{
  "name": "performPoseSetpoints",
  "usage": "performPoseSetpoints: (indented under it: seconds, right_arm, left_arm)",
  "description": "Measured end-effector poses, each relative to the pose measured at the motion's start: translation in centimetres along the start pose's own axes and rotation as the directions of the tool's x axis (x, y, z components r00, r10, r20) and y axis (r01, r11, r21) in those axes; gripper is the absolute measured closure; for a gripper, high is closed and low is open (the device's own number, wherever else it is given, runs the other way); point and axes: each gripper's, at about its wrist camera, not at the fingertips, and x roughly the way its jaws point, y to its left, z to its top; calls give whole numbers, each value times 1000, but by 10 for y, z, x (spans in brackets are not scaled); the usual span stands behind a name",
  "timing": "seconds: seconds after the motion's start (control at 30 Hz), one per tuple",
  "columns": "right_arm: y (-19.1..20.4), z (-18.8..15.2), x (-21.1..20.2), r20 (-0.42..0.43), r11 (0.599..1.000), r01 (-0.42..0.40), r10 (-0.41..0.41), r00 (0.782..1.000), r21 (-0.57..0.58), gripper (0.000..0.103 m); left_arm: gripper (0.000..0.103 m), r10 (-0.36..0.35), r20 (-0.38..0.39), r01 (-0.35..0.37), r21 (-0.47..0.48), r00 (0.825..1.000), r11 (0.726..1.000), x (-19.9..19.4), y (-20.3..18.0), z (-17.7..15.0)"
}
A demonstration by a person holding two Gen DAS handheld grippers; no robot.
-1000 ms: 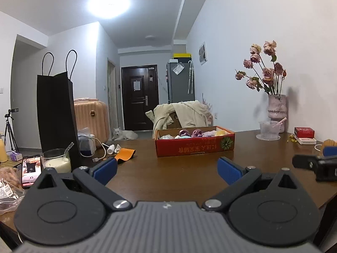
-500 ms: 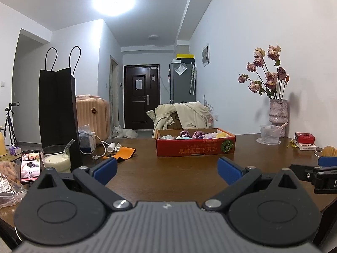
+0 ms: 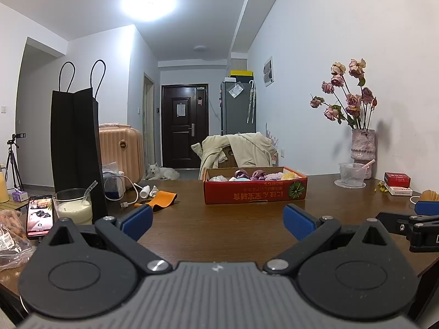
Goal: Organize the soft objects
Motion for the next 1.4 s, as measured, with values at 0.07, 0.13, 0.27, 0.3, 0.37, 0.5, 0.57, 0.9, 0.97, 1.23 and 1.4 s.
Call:
performPoseSetpoints:
  seconds: [0.07,0.13,0.27,0.3,0.37,0.5,0.57,0.9,0.97,1.23,1.4]
  right_arm:
    - [0,0,0,-1,1000,0,0,1000,0,0]
    - [0,0,0,-3,1000,-1,1,1000,0,0]
    - [0,0,1,-12,1000,2,-2,1000,4,0]
    - [1,0,1,-12,1000,2,-2,1000,3,0]
    - [1,0,1,-9,1000,1,-1,1000,3,0]
    - [0,0,2,-14,1000,6,-6,1000,6,0]
    - [0,0,1,-8,1000,4,-4,1000,0,0]
    - [0,1,0,-2,1000,5,-5,1000,-3,0]
    - [1,1,0,-1,1000,1,-1,1000,-4,0]
    - [1,1,-1,4,1000,-2,2,1000,-9,0]
    - [1,2,-3,12,1000,1,-1,1000,-8,0]
  left_arm:
    - [0,-1,1,1,1,1000,1000,0,0,0]
    - [0,-2,2,2,2,1000,1000,0,0,-1]
    - [0,-2,2,2,3,1000,1000,0,0,0]
    - [0,-1,2,1,2,1000,1000,0,0,0]
    - [0,0,2,0,3,1000,1000,0,1,-1]
    - [0,-1,6,1,3,1000,1000,-1,1,-1]
    - [0,-1,5,1,3,1000,1000,-1,1,-1]
    - [0,-4,8,4,6,1000,1000,0,1,-1]
    - [0,-4,9,4,8,1000,1000,0,1,-1]
    - [0,-6,9,6,7,1000,1000,0,2,-1]
    - [0,-7,10,7,6,1000,1000,-1,1,-1]
